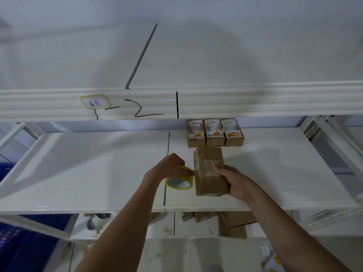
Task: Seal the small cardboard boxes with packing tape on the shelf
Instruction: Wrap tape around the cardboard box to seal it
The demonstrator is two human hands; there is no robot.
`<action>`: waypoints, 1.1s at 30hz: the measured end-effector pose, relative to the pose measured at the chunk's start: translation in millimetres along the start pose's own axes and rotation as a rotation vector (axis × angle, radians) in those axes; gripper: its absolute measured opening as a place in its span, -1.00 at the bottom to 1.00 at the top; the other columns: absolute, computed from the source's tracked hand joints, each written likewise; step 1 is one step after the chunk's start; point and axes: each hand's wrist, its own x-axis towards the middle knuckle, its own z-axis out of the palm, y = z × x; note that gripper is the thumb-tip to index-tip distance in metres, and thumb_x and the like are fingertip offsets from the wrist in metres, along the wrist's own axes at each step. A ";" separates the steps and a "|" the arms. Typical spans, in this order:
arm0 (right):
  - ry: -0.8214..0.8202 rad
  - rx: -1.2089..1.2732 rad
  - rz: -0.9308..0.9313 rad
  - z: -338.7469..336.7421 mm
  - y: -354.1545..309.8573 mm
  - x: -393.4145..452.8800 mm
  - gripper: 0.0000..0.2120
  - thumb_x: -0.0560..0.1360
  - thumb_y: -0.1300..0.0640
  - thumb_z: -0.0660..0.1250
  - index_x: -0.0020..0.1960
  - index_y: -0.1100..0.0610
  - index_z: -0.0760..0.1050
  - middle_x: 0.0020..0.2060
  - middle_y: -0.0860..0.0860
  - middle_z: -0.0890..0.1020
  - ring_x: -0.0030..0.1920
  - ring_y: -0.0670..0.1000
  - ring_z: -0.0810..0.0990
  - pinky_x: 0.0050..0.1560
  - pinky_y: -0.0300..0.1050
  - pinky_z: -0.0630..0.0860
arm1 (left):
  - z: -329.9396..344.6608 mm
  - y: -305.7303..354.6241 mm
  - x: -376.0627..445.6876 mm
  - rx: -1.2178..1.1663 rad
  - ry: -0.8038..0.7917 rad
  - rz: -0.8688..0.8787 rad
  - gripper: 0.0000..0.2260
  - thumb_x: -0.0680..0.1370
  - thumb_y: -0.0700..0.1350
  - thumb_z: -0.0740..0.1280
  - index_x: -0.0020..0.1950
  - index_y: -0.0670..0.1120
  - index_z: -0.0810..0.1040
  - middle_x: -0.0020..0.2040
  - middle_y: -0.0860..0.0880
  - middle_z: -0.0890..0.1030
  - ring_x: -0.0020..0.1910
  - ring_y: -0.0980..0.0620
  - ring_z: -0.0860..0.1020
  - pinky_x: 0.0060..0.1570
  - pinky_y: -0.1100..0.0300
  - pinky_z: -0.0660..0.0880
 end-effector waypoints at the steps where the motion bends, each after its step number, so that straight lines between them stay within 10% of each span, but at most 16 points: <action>1: 0.013 -0.014 0.006 0.1 0.6 1.5 -0.64 0.54 0.04 0.39 0.29 0.15 0.55 0.15 0.15 0.68 0.15 0.14 0.67 0.08 0.09 0.62 | 1.0 -0.2 -0.2 0.030 0.008 -0.008 -0.55 0.33 0.37 0.48 -0.28 -0.02 0.56 -0.24 0.01 0.60 -0.19 0.01 0.61 -0.19 0.19 0.54; 12: 0.218 -0.478 0.056 20.0 9.4 18.2 -0.01 0.12 -0.37 0.59 0.37 0.04 0.30 0.23 0.03 0.54 0.22 0.10 0.53 0.21 0.06 0.55 | 0.8 14.2 2.5 0.190 0.102 0.031 -0.47 0.35 0.40 0.43 -0.10 -0.07 0.66 -0.15 -0.02 0.61 -0.14 -0.02 0.60 -0.03 0.09 0.59; 21: 0.227 -0.464 0.047 4.4 0.5 20.5 -0.42 0.31 -0.10 0.60 0.22 0.14 0.54 0.04 0.07 0.68 0.06 0.08 0.63 0.01 -0.05 0.59 | 9.3 2.9 0.0 -0.156 -0.006 -0.007 -0.63 0.49 0.20 0.43 -0.04 -0.12 0.68 -0.14 0.00 0.62 -0.10 0.02 0.61 -0.11 0.20 0.54; 33: 0.220 -0.439 -0.005 -12.9 -4.3 18.1 -0.43 0.33 -0.04 0.59 0.24 0.18 0.54 0.04 0.11 0.69 0.07 0.10 0.64 -0.07 -0.11 0.57 | 3.4 -0.2 -0.9 -0.235 -0.025 0.041 -0.72 0.54 0.12 0.43 0.00 -0.10 0.70 -0.18 0.03 0.60 -0.14 0.05 0.57 -0.14 0.23 0.48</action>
